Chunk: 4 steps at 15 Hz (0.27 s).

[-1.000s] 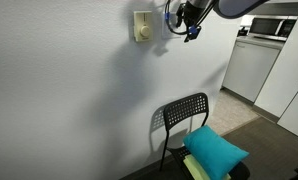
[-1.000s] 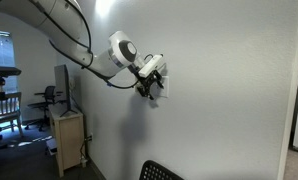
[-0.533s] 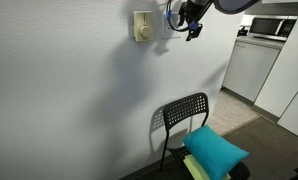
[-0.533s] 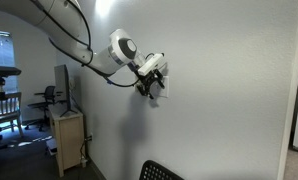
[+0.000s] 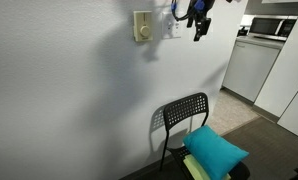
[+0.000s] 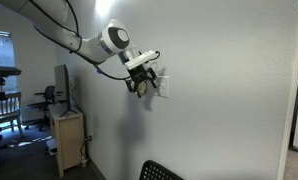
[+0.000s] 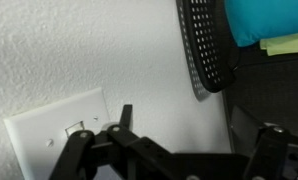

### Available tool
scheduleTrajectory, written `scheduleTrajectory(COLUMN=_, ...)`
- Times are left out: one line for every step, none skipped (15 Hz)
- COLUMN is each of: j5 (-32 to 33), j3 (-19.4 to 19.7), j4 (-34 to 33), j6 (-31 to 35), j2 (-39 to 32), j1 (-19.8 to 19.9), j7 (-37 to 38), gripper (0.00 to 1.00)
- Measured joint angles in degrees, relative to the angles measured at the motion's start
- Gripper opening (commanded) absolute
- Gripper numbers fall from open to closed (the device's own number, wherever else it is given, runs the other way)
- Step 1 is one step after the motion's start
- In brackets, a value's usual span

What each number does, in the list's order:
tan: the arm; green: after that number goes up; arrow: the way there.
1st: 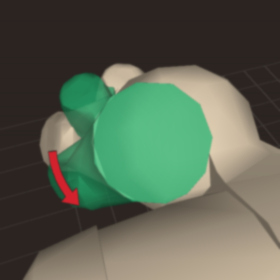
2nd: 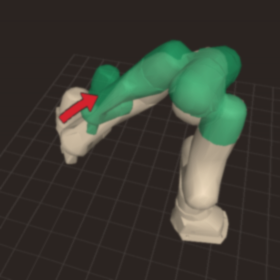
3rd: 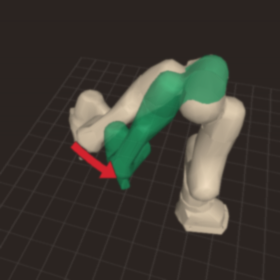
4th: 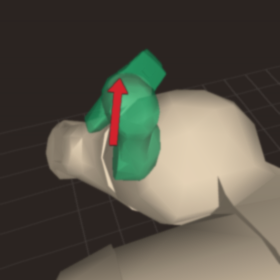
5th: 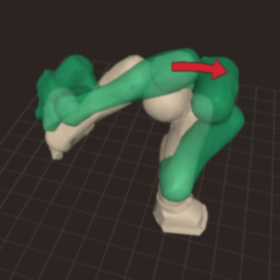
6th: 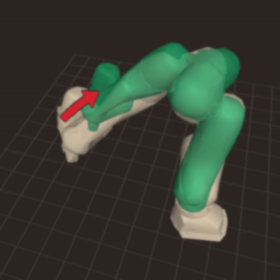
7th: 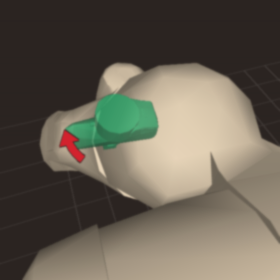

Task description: Turn on the right light switch

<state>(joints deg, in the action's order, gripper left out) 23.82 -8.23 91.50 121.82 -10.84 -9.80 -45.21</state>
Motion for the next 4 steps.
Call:
scheduleTrajectory(j5=-0.8, j3=-0.3, j4=0.2, j6=-1.8, j2=0.7, j1=-0.3, j7=1.4, gripper=1.00)
scheduleTrajectory(j5=-1.2, j3=-0.5, j4=0.4, j6=-3.0, j2=1.4, j1=-0.5, j7=2.3, gripper=1.00)
scheduleTrajectory(j5=-1.3, j3=-0.6, j4=0.5, j6=-3.4, j2=1.8, j1=-0.6, j7=2.8, gripper=1.00)
scheduleTrajectory(j5=-1.4, j3=-0.6, j4=0.7, j6=-3.5, j2=2.0, j1=-0.7, j7=3.0, gripper=1.00)
